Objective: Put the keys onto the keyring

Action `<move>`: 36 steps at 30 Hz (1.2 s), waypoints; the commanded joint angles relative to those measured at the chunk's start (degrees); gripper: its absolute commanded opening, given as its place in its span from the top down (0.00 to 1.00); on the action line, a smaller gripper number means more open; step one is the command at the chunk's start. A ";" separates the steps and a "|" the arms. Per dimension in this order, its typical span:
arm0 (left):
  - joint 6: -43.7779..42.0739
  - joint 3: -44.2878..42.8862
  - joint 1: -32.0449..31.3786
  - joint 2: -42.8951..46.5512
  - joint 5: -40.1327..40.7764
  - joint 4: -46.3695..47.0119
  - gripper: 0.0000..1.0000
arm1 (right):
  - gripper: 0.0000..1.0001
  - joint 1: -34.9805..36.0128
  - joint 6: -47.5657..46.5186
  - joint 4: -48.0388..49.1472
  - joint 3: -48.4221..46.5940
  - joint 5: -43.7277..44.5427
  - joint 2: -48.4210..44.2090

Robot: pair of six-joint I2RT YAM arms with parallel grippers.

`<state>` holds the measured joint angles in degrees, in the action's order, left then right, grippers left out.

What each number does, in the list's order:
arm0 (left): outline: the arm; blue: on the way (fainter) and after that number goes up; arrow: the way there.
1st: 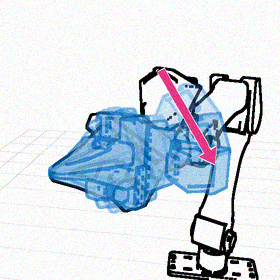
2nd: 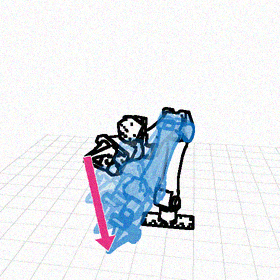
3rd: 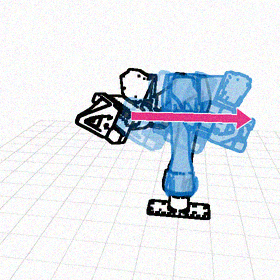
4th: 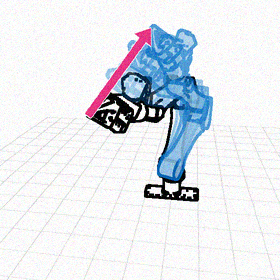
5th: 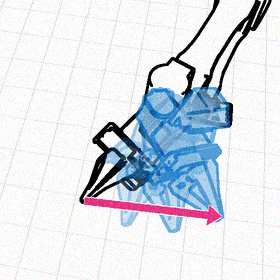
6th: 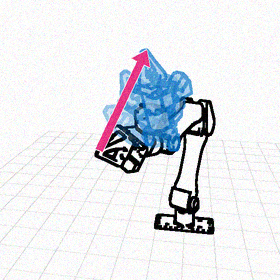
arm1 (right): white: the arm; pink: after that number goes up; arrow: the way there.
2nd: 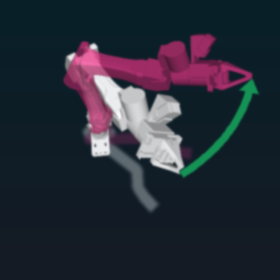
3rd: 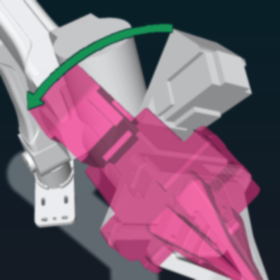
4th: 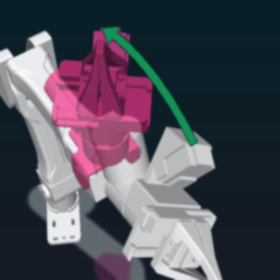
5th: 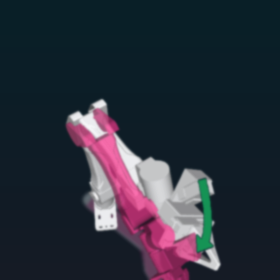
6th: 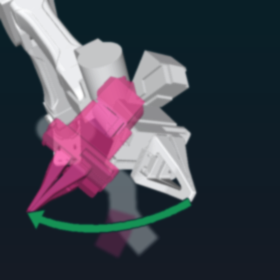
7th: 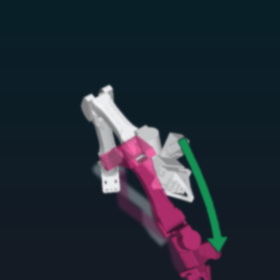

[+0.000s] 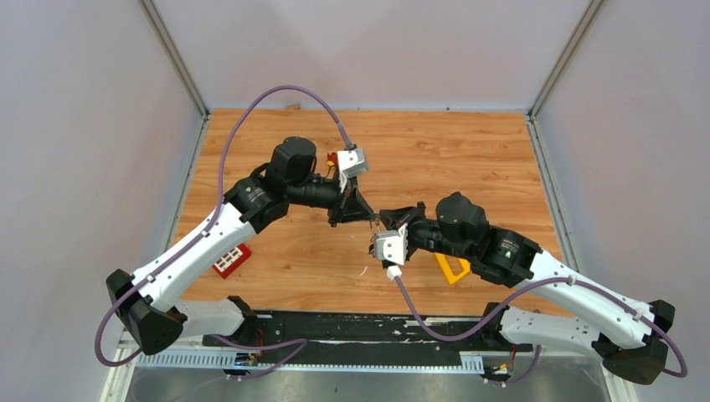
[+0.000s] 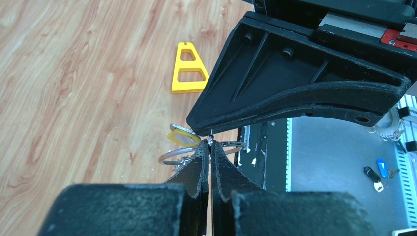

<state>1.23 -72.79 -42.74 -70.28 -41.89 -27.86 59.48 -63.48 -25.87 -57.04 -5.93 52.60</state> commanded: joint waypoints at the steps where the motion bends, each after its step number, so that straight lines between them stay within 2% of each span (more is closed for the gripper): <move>1: 0.87 -0.24 -0.06 -0.35 -0.56 3.05 1.00 | 1.00 0.55 0.92 2.16 -1.15 -0.58 -1.46; 36: 2.52 -0.87 -0.11 -2.41 4.04 3.06 1.00 | 1.00 0.89 2.40 0.56 -2.57 -2.97 -1.18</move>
<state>3.42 -72.79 -42.78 -71.64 -41.01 -27.64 59.48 -62.41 -27.51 -57.04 -5.80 52.34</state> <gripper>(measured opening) 0.008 0.010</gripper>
